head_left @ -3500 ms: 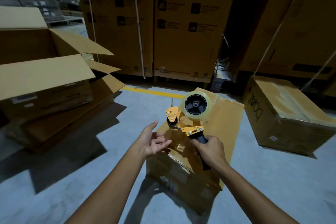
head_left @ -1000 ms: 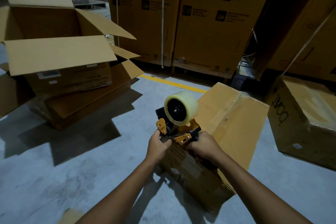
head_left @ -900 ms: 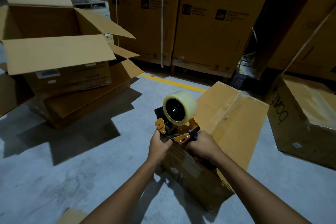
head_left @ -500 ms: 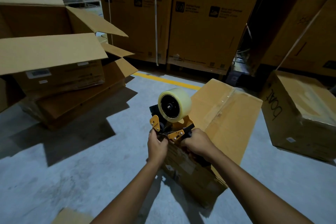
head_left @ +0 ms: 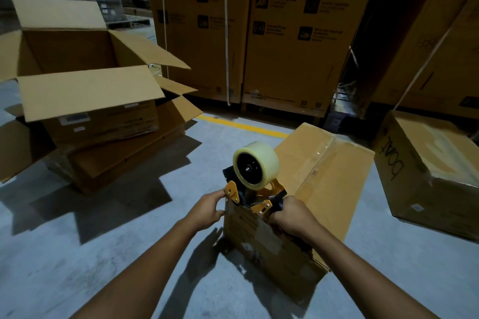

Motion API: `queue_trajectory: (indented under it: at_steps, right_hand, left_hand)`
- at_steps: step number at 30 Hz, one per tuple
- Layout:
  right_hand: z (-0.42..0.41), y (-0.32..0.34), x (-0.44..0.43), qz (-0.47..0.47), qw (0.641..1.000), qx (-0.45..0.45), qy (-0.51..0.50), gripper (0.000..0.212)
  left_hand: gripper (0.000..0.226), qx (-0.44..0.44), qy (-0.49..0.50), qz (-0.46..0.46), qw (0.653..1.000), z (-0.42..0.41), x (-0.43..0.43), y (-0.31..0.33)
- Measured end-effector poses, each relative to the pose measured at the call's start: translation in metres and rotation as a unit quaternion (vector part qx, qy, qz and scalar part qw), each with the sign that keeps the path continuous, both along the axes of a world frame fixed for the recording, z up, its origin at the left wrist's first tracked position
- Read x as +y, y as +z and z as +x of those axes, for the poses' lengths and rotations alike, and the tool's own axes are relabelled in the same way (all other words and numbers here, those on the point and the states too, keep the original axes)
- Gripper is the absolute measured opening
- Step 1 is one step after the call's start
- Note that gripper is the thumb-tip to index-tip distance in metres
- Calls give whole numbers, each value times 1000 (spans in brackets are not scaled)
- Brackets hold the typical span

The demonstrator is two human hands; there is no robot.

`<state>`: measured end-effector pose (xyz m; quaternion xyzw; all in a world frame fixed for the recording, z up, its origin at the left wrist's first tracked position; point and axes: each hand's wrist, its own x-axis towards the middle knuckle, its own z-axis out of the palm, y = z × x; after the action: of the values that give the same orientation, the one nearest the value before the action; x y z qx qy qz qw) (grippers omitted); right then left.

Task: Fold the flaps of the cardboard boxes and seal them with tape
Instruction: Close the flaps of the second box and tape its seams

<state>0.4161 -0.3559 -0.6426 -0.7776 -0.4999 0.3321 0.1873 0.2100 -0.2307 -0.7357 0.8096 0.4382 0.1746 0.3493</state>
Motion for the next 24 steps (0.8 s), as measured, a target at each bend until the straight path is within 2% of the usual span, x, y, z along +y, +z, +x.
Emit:
queue_trajectory:
  at_steps: [2, 5, 8, 10, 12, 14, 16, 21, 24]
  right_hand:
    - [6, 2, -11, -13, 997, -67, 24, 11]
    - [14, 8, -28, -24, 995, -91, 32, 13]
    - [13, 13, -34, -10, 996, -80, 34, 26]
    - [12, 12, -34, -5, 996, -75, 38, 19]
    - [11, 11, -35, 1, 997, -73, 37, 9]
    - [10, 10, -37, 3, 996, -77, 36, 12]
    - [9, 10, -37, 1, 996, -82, 38, 17]
    - [9, 11, -40, -20, 997, -64, 44, 18]
    - [8, 17, -45, -16, 998, -50, 41, 28]
  left_hand:
    - [66, 27, -4, 3, 1000, -4, 3, -3]
    - [74, 47, -27, 23, 998, -5, 3, -3]
    - [77, 149, -71, 115, 980, -3, 2, 6]
    - [77, 196, -104, 195, 955, -2, -1, 15]
    - [64, 189, -139, 239, 942, 2, -7, 25]
    - [40, 200, -164, 244, 935, 7, -16, 32]
    - [31, 215, -161, 240, 933, 8, -21, 33]
    - [28, 217, -138, 216, 942, 10, -23, 31]
    - [46, 205, -137, 217, 945, 10, -28, 38]
